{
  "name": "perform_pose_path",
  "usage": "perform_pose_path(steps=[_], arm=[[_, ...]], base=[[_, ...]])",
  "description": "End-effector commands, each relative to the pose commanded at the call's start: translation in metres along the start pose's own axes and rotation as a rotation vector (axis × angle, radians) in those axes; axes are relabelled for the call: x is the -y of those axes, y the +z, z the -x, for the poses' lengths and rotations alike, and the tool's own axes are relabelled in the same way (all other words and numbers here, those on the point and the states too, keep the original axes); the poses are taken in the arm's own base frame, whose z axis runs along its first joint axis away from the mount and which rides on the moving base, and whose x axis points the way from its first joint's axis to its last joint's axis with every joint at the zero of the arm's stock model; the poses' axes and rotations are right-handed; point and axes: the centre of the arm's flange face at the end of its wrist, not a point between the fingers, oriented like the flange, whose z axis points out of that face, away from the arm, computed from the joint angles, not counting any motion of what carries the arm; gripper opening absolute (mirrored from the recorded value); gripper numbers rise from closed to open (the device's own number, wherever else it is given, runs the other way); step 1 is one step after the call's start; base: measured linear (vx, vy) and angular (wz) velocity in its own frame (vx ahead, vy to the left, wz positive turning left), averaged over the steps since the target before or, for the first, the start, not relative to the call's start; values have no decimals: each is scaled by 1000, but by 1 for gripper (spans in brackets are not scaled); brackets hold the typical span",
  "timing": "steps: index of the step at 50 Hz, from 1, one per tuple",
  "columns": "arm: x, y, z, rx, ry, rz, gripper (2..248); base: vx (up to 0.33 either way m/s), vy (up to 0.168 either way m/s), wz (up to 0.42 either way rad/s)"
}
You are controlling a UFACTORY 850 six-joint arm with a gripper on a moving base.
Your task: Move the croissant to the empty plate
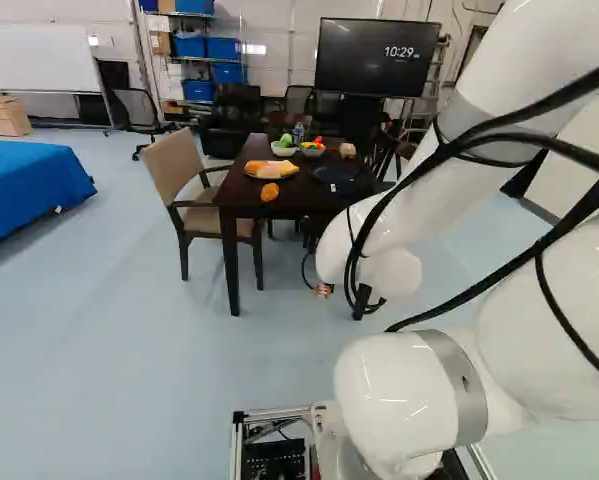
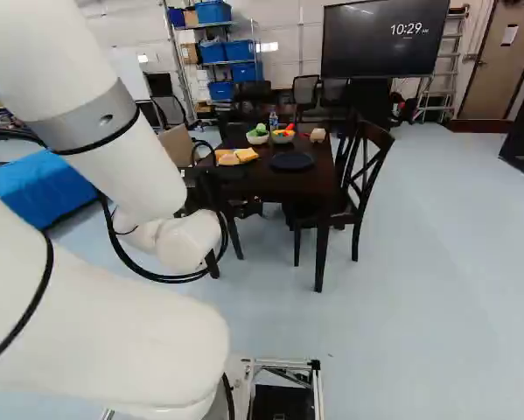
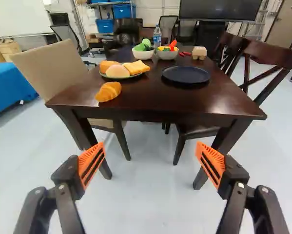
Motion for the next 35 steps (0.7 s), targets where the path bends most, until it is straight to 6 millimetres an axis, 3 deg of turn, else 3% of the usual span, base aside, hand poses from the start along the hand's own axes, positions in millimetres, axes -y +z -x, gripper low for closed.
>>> perform_pose_path(steps=[35], arm=[[0,0,0,0,0,0,247]], base=[[204,2,-5]])
